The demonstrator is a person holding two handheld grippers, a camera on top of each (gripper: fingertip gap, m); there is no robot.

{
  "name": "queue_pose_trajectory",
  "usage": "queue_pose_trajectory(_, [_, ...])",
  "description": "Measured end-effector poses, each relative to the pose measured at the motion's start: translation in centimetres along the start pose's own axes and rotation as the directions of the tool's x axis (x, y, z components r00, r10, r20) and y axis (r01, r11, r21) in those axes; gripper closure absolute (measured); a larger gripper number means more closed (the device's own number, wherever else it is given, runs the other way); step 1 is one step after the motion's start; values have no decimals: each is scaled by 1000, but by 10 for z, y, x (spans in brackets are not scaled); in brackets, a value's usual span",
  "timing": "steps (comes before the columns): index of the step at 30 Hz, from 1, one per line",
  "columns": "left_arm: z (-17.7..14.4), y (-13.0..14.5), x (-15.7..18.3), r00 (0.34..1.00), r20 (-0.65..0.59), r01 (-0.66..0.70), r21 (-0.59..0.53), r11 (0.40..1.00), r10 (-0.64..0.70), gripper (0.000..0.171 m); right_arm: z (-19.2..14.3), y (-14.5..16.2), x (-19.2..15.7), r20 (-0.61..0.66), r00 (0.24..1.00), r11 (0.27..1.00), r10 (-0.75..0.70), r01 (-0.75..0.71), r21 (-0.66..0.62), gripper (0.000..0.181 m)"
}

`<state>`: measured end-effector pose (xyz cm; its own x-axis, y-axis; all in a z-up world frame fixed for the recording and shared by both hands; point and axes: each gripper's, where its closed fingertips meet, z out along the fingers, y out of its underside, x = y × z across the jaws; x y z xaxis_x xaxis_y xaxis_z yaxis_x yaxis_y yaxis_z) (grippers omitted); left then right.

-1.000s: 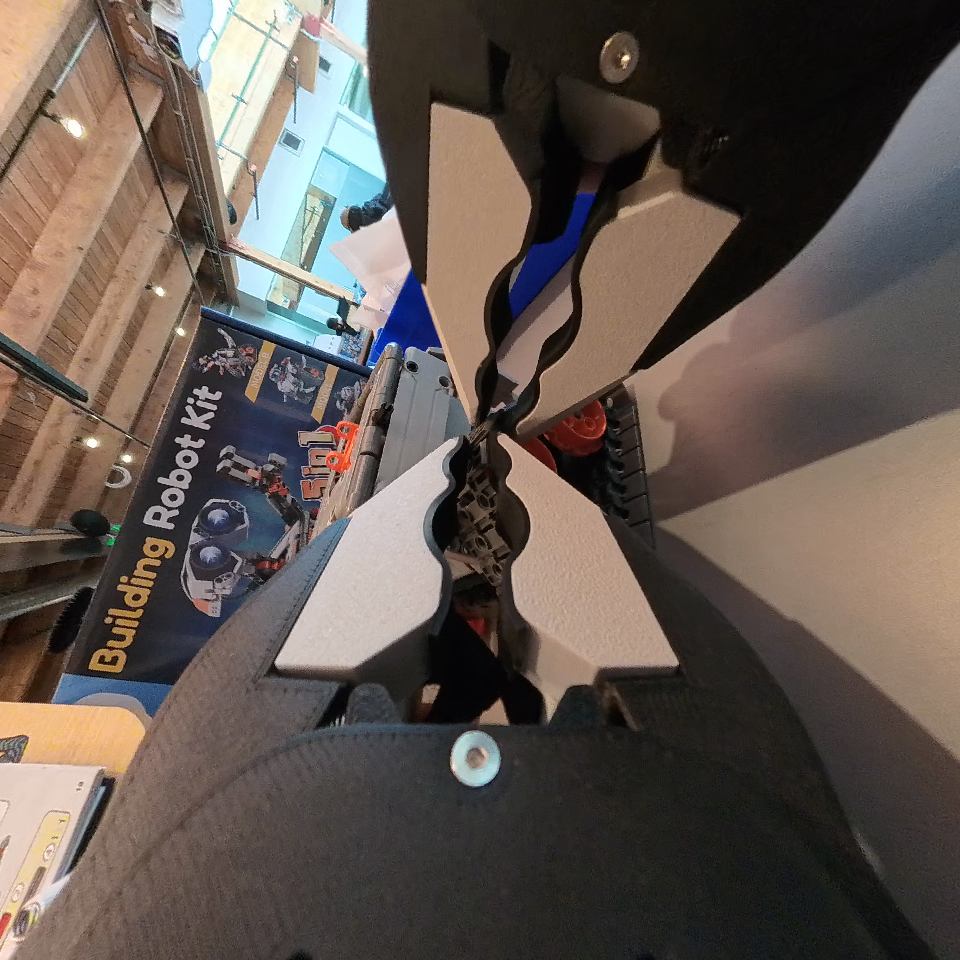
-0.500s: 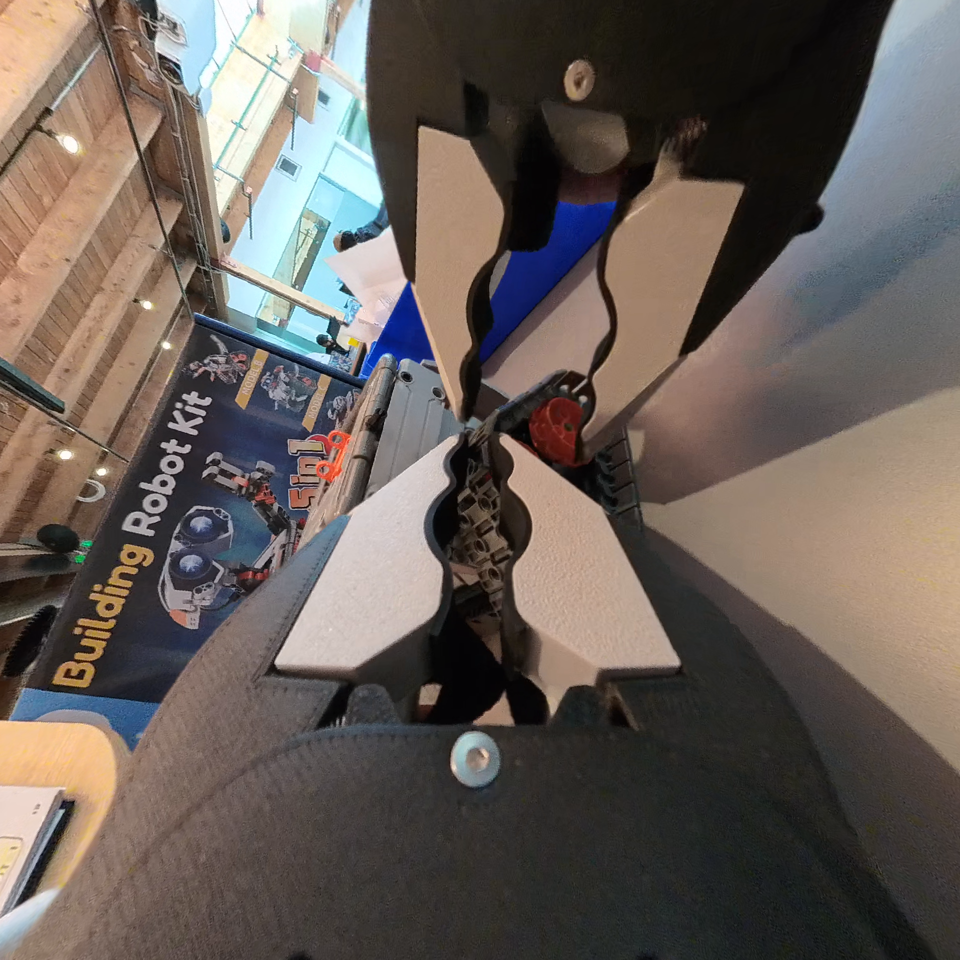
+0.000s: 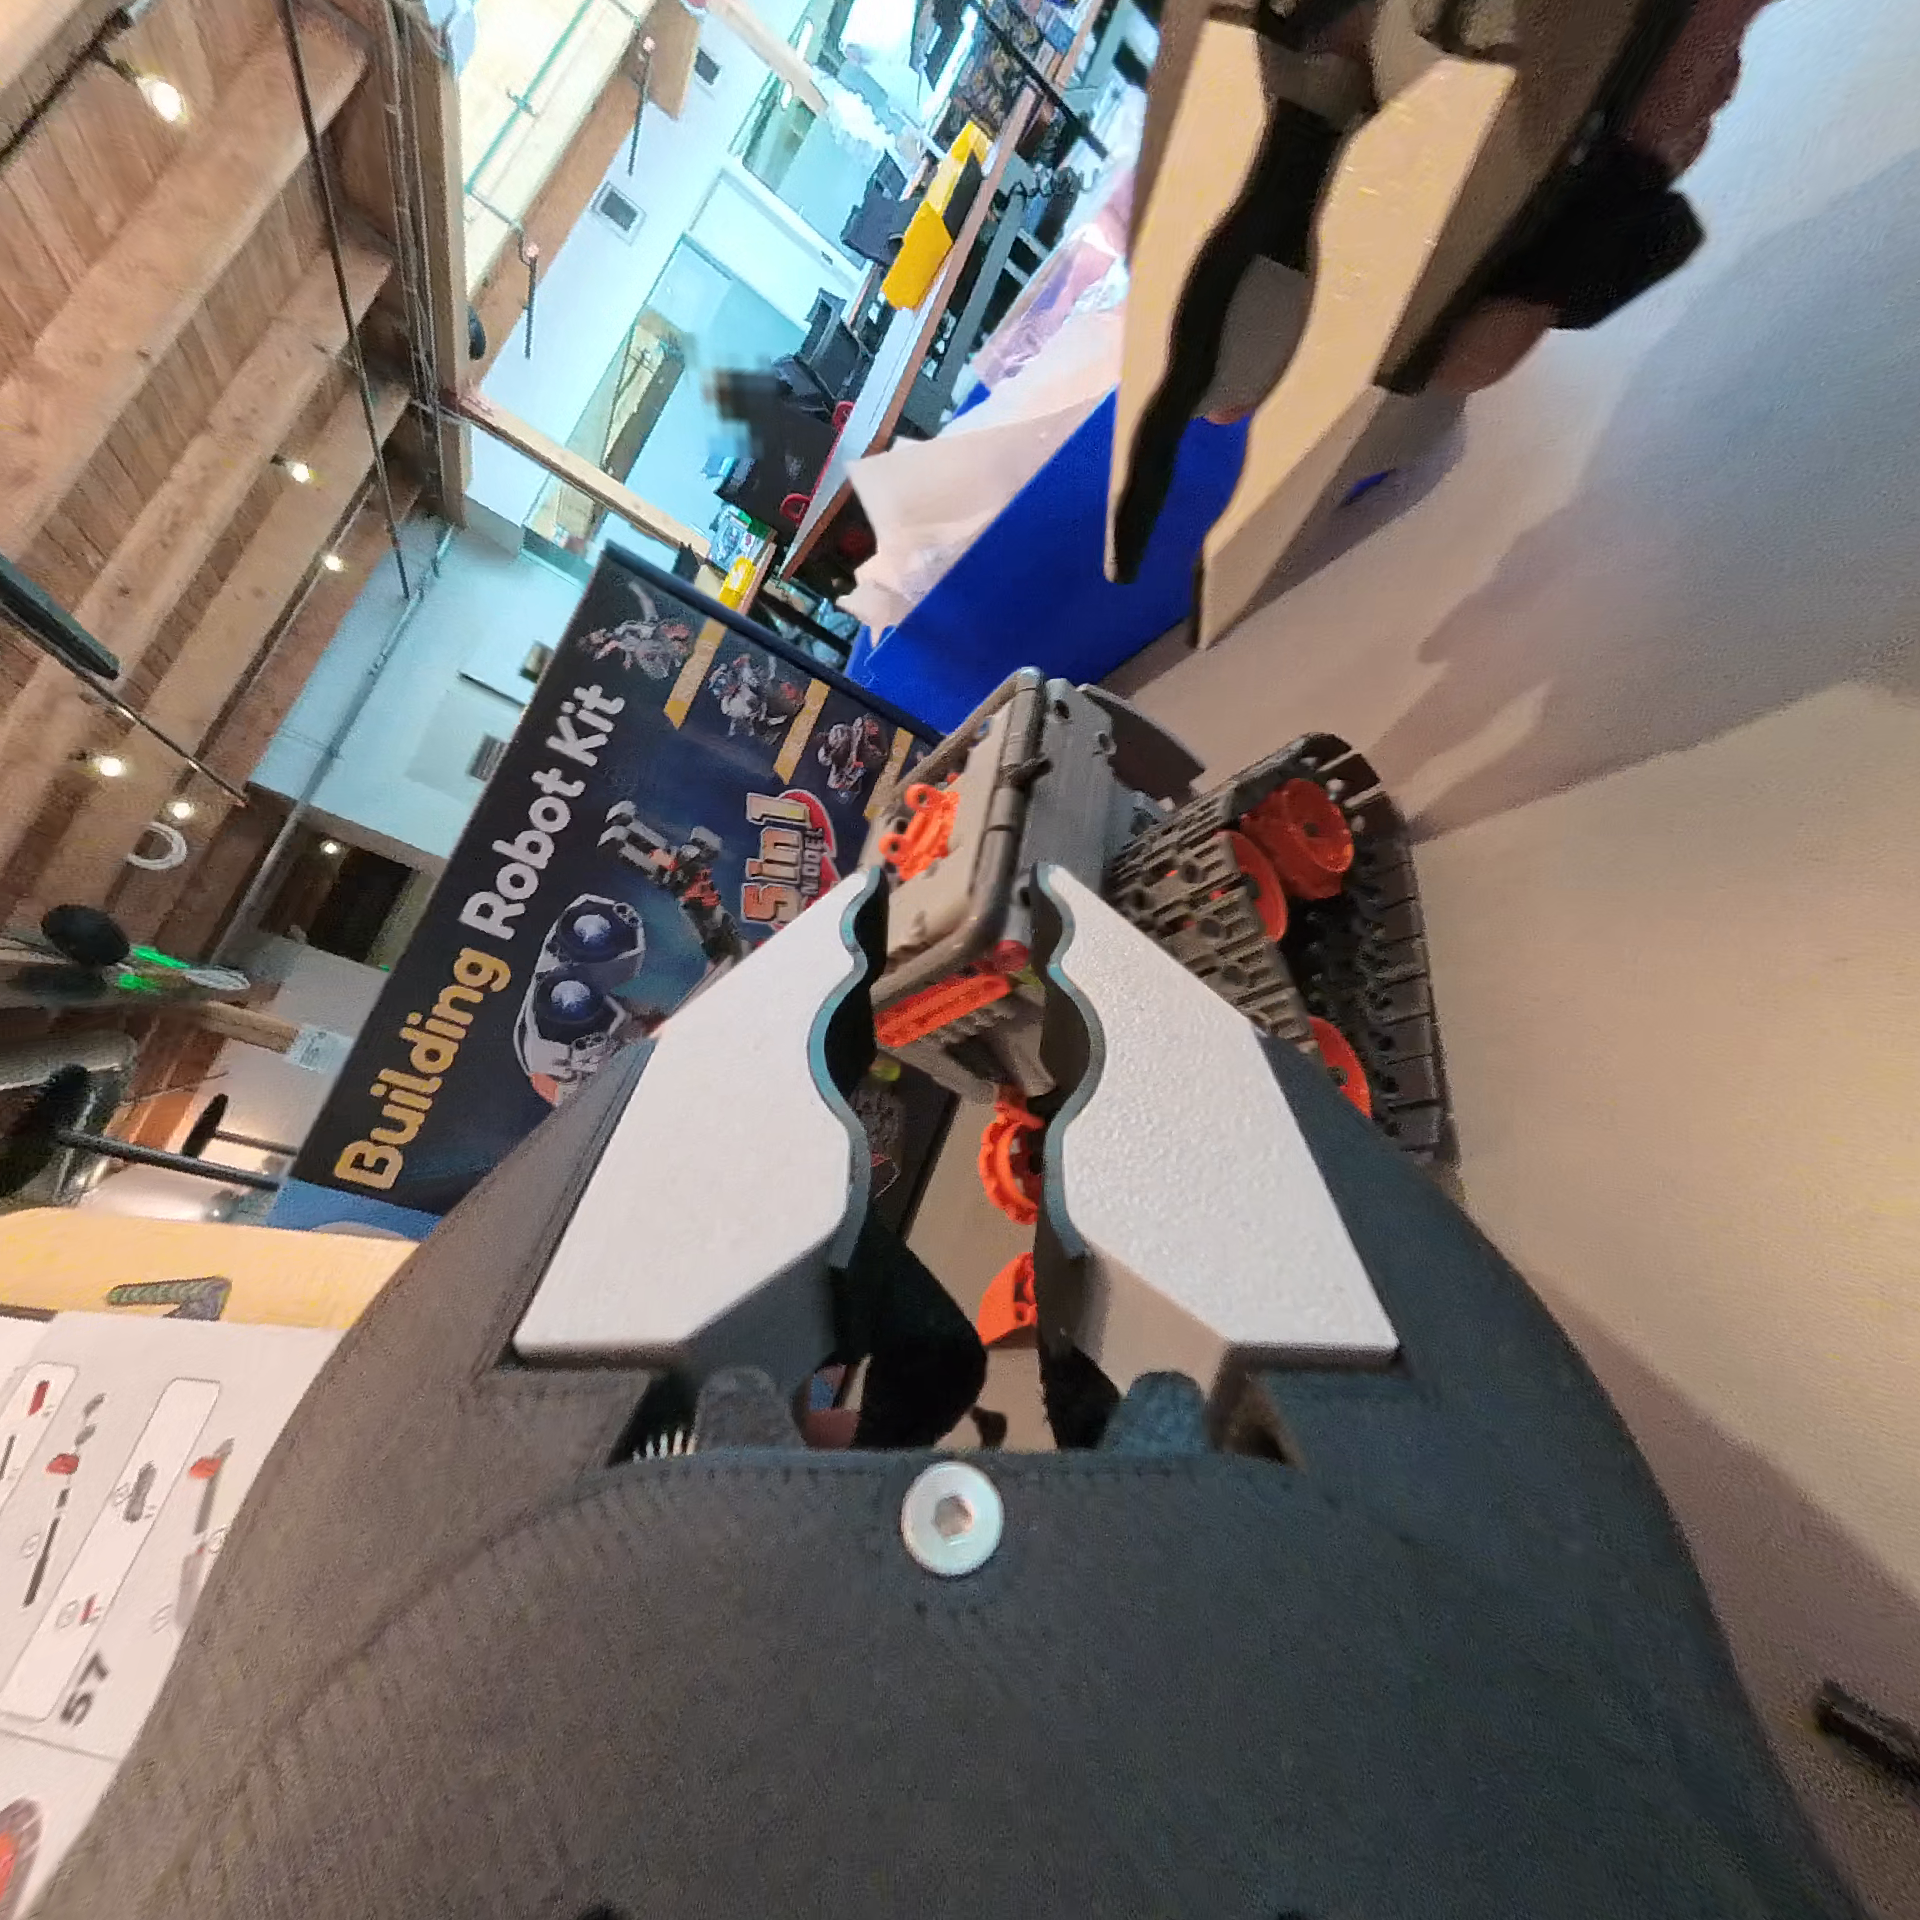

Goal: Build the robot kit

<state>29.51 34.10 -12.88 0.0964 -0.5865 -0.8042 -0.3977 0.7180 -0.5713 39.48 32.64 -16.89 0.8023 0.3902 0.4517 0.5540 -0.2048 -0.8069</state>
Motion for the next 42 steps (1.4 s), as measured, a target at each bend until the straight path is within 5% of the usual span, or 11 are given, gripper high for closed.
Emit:
queue_pose_trajectory(5, [20, 16, -7, 993, -99, 49, -90, 995, -58, 137, 10, 0, -3, 31, 998, 999, 50, -50, 12, 155])
queue_pose_trajectory(12, [32, 14, 10, 943, -292, 127, -134, 983, -162, 151, 12, 7, -5, 50, 995, 996, 87, -88, 31, 155])
queue_pose_trajectory(26, [15, 33, 3, 917, -363, 91, -208, 974, -164, 161, 37, 2, -21, 98, 993, 998, 61, -61, 5, 159])
queue_pose_trajectory(35, [15, 66, -15, 866, -319, 287, -312, 906, -384, 104, 51, -9, -28, 88, 996, 1000, 24, -23, -20, 175])
queue_pose_trajectory(42, [23, 63, -13, 809, -358, 377, -292, 879, -466, 108, 49, -4, -25, 97, 993, 998, 61, -57, -36, 176])
